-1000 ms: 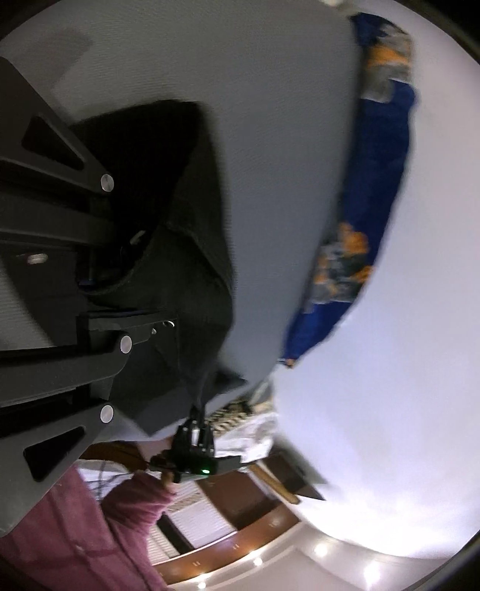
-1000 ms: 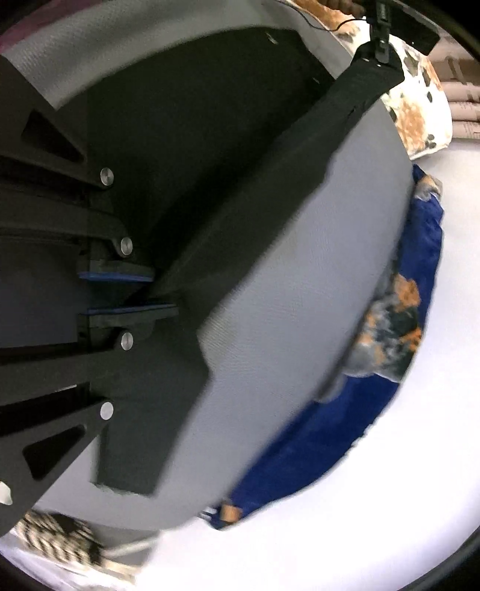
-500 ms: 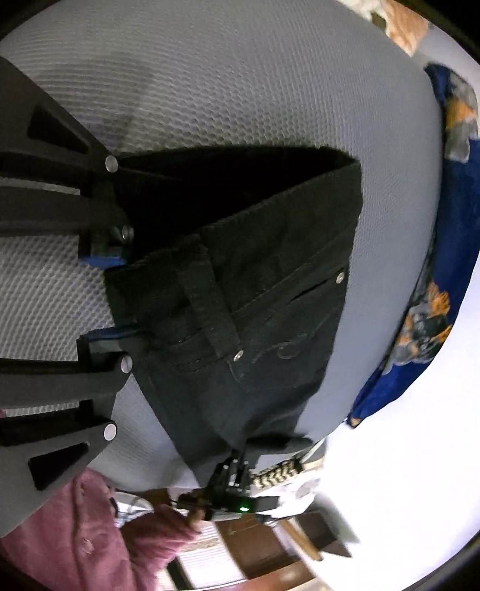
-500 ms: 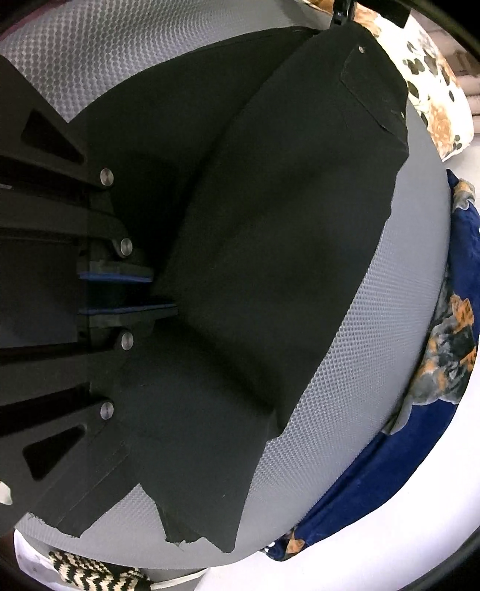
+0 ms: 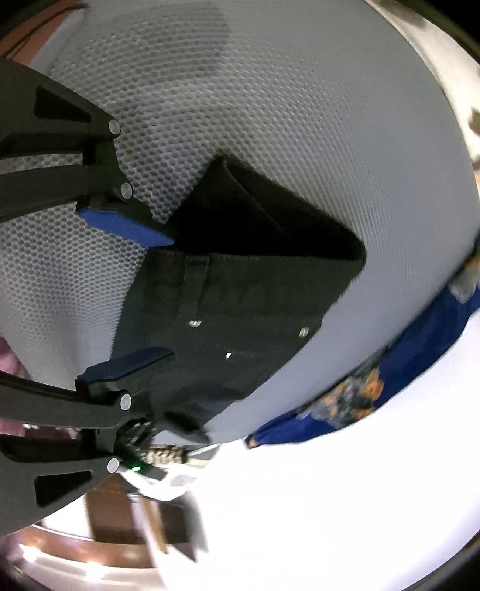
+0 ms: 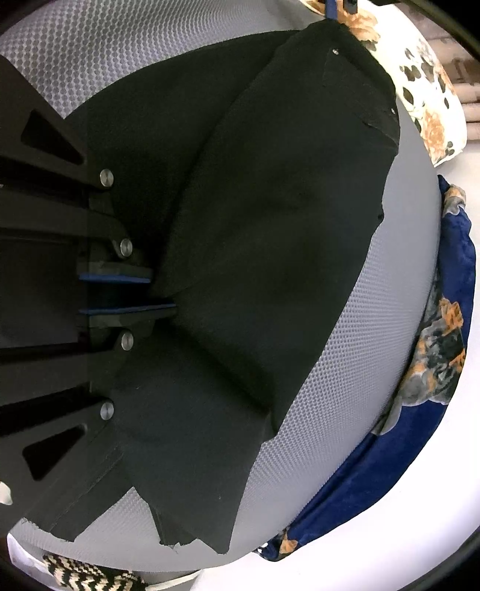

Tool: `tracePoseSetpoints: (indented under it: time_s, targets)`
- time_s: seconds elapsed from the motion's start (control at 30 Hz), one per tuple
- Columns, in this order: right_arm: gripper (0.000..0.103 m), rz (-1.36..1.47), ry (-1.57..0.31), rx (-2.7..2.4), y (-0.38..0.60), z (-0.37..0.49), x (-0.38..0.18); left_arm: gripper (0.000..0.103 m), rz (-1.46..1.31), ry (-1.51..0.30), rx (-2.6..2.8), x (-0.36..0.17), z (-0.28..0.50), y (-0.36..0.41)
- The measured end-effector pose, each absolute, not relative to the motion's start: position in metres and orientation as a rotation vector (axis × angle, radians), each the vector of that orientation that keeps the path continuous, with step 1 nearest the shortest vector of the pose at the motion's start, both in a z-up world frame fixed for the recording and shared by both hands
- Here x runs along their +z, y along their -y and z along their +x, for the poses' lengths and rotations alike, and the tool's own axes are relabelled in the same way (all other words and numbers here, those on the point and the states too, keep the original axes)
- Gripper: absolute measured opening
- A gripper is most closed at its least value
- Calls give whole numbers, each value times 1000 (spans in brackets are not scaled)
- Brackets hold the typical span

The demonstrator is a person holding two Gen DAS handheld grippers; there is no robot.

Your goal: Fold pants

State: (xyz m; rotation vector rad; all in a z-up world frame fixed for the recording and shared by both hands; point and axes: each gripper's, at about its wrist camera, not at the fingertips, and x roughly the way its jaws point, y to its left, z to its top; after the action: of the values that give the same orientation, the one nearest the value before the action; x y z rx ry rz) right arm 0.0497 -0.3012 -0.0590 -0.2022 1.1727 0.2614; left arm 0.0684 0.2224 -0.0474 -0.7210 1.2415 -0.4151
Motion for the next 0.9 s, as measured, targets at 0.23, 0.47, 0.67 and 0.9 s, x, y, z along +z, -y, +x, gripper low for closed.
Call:
tracePoseSetpoints:
  time_s: [0.23,0.47,0.67,0.9]
  targets:
    - [8,-210,-1158,265,300,46,-57,57,-822,-1224,-348,-55,51,-236]
    - [9,-199,-1151,268,300,40,-55,57,-830,-1218,-328,-69,59,-215]
    - [8,-186,-1154,258,300,41,-53,16,-762,-1190,-309,-54,87,-204]
    - [7,-182,-1108,202,295,29,-21,16,-424,-1163,-415,-8,115,-197]
